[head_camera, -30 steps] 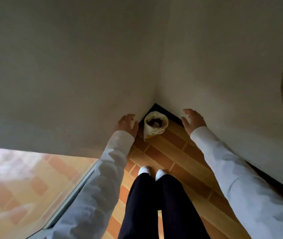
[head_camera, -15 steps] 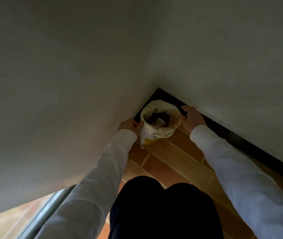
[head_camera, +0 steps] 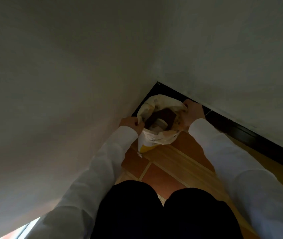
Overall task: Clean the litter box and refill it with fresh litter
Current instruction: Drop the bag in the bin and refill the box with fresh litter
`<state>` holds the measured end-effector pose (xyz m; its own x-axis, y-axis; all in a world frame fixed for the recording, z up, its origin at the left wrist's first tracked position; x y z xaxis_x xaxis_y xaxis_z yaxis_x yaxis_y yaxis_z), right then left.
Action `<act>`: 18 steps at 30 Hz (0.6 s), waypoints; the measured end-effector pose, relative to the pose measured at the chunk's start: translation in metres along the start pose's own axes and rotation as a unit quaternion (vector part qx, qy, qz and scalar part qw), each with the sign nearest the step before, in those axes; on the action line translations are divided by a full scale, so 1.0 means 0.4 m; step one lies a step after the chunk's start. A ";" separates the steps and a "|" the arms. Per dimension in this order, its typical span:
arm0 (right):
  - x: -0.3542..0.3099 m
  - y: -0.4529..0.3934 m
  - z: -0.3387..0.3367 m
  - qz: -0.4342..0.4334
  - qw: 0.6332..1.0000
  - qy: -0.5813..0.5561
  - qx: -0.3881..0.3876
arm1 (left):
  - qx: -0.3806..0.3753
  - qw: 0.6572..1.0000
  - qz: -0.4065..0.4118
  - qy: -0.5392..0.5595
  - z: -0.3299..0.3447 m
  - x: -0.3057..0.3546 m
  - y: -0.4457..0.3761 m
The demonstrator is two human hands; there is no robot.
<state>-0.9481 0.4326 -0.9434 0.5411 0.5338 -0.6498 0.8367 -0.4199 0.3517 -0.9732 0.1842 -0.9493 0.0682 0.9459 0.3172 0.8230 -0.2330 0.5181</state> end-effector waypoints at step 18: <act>-0.411 0.620 -0.481 -0.018 0.998 -0.062 0.017 | 0.061 0.997 -0.036 0.034 -0.514 0.151 0.682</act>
<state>-0.8130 0.3819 -0.6197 0.4946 0.4547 -0.7407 0.8506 -0.4282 0.3051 -0.8607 0.1314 -0.6255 -0.0290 0.9410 0.3371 0.8873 -0.1311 0.4423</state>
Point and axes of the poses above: each hand's wrist, its own y-axis away from the middle knuckle, its own z-axis out of the palm, x = y × z, the point moved 9 cm from there along -y, towards the middle knuckle, and after that the axes turned 11 degrees about -y, right-handed, at the moved point
